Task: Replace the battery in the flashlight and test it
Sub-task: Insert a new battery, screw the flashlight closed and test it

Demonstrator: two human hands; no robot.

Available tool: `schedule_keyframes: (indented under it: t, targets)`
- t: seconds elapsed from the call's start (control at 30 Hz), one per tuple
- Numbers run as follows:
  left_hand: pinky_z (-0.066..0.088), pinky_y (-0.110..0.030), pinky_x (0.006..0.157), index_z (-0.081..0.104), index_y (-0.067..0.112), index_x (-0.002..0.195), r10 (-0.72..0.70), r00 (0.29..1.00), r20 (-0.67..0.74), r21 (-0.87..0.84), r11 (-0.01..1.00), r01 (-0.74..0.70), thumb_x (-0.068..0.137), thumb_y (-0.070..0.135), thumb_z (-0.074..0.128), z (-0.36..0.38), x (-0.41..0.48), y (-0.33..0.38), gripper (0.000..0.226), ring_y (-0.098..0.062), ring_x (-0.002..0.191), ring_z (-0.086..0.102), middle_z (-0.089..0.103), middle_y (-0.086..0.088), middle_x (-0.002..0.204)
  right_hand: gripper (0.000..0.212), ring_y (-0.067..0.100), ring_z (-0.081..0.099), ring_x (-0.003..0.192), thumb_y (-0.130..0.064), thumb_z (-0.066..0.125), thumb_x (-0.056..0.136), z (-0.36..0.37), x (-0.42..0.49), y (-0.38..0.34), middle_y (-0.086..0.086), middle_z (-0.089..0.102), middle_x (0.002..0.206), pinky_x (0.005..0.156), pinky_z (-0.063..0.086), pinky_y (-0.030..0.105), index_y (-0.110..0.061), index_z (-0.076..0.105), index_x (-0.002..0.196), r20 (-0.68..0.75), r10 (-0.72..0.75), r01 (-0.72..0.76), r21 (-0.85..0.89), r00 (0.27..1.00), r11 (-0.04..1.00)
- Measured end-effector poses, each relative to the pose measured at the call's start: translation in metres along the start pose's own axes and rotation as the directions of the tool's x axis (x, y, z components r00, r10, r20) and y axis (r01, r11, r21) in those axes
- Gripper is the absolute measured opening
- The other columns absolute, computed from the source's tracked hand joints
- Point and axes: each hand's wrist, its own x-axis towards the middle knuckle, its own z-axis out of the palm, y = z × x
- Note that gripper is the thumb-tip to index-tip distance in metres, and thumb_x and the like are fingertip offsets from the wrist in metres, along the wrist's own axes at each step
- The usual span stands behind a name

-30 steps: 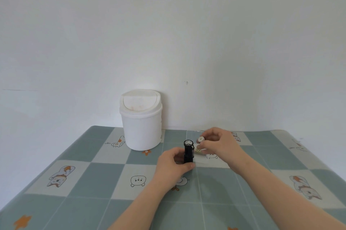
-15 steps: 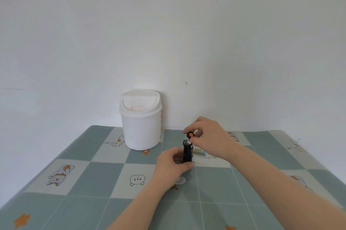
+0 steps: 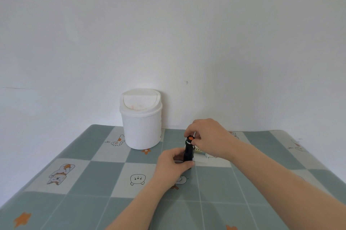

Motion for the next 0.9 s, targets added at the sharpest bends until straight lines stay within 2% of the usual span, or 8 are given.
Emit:
schedule_keyframes:
  t: [0.2, 0.27, 0.43, 0.63, 0.9]
  targets:
    - [0.054, -0.020, 0.083, 0.065, 0.043, 0.079, 0.002, 1.000, 0.009, -0.006, 1.000, -0.002, 0.074, 0.010, 0.075, 0.0001, -0.0017, 0.0023, 0.035, 0.009, 0.072, 0.063, 0.071, 0.017, 0.079, 0.028, 0.020, 0.060, 0.100, -0.010, 0.054, 0.087, -0.0049, -0.0008, -0.0010, 0.002, 0.065, 0.111, 0.082, 0.041, 0.026, -0.017, 0.067, 0.110, 0.033, -0.030, 0.032, -0.054, 0.999, 0.998]
    - [0.054, -0.020, 0.083, 0.065, 0.043, 0.079, 0.004, 1.000, 0.010, -0.012, 1.000, -0.004, 0.074, 0.009, 0.075, 0.0002, -0.0017, 0.0022, 0.035, 0.010, 0.070, 0.062, 0.070, 0.018, 0.078, 0.028, 0.019, 0.060, 0.099, -0.010, 0.054, 0.086, -0.0055, -0.0004, -0.0011, 0.002, 0.065, 0.110, 0.082, 0.041, 0.026, -0.017, 0.068, 0.109, 0.038, -0.040, 0.042, -0.063, 0.998, 0.997]
    - [0.055, -0.024, 0.086, 0.065, 0.045, 0.078, 0.011, 1.000, 0.015, -0.019, 1.000, -0.011, 0.074, 0.009, 0.075, 0.0007, -0.0018, 0.0019, 0.038, -0.003, 0.079, 0.066, 0.071, 0.017, 0.079, 0.028, 0.019, 0.059, 0.099, -0.008, 0.053, 0.086, -0.0075, -0.0005, -0.0012, 0.002, 0.067, 0.109, 0.080, 0.040, 0.024, -0.017, 0.068, 0.109, 0.053, -0.057, 0.062, -0.096, 0.997, 0.993]
    - [0.055, -0.027, 0.087, 0.064, 0.046, 0.077, 0.028, 0.999, 0.019, 0.001, 1.000, -0.028, 0.075, 0.010, 0.074, 0.0004, -0.0021, 0.0028, 0.037, -0.006, 0.082, 0.066, 0.070, 0.017, 0.080, 0.030, 0.019, 0.057, 0.100, -0.007, 0.051, 0.087, -0.0073, -0.0008, -0.0017, 0.000, 0.067, 0.110, 0.081, 0.040, 0.025, -0.018, 0.067, 0.109, 0.061, -0.086, 0.094, -0.152, 0.994, 0.984]
    - [0.054, -0.029, 0.088, 0.064, 0.047, 0.077, 0.023, 1.000, 0.022, 0.001, 1.000, -0.023, 0.075, 0.012, 0.074, 0.0001, -0.0026, 0.0029, 0.037, -0.012, 0.089, 0.068, 0.071, 0.014, 0.084, 0.029, 0.022, 0.058, 0.099, -0.006, 0.050, 0.087, -0.0062, -0.0011, -0.0030, 0.002, 0.066, 0.108, 0.084, 0.046, 0.033, -0.018, 0.067, 0.108, 0.077, -0.120, 0.135, -0.218, 0.990, 0.967]
